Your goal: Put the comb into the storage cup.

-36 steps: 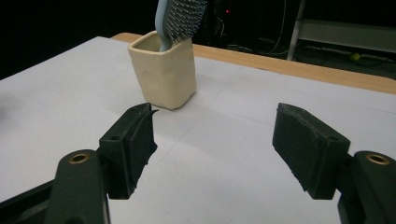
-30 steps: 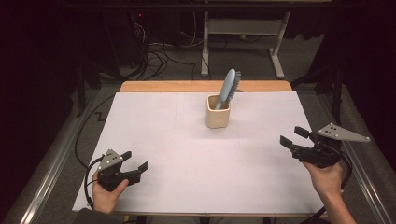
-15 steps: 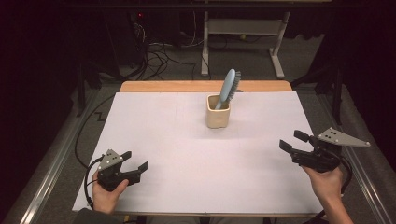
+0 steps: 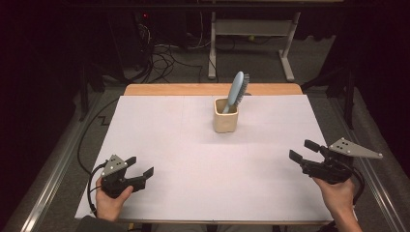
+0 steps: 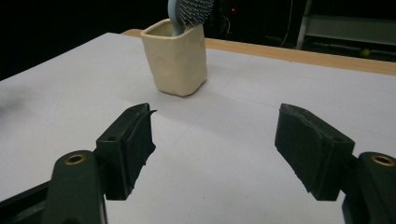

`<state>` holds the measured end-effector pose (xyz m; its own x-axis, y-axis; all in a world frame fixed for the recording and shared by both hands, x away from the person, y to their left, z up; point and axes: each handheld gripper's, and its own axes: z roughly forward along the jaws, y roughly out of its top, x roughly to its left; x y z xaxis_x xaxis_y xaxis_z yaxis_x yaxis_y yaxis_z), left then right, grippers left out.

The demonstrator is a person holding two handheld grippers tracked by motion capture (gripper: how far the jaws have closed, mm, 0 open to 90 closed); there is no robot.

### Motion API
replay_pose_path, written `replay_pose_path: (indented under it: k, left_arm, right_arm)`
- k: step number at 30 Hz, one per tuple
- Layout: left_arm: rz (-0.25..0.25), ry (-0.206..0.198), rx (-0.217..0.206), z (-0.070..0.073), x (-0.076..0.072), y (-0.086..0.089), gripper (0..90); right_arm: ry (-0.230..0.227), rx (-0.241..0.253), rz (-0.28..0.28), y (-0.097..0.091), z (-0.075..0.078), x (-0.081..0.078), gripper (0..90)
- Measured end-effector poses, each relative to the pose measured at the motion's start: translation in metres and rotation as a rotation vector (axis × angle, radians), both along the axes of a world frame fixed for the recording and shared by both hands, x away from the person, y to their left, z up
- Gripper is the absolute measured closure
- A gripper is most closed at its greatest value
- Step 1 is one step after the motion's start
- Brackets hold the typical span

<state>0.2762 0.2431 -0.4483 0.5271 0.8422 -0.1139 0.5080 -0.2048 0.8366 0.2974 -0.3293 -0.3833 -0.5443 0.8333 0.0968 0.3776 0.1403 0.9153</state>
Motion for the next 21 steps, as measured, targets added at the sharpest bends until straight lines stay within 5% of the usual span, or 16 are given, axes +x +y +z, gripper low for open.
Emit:
replay_pose_path:
  k: [21]
  left_arm:
    - [-0.003, 0.002, -0.001, 0.000, 0.000, 0.000, 22.3]
  right_arm:
    - [0.035, 0.018, -0.009, -0.002, -0.018, -0.006, 28.2]
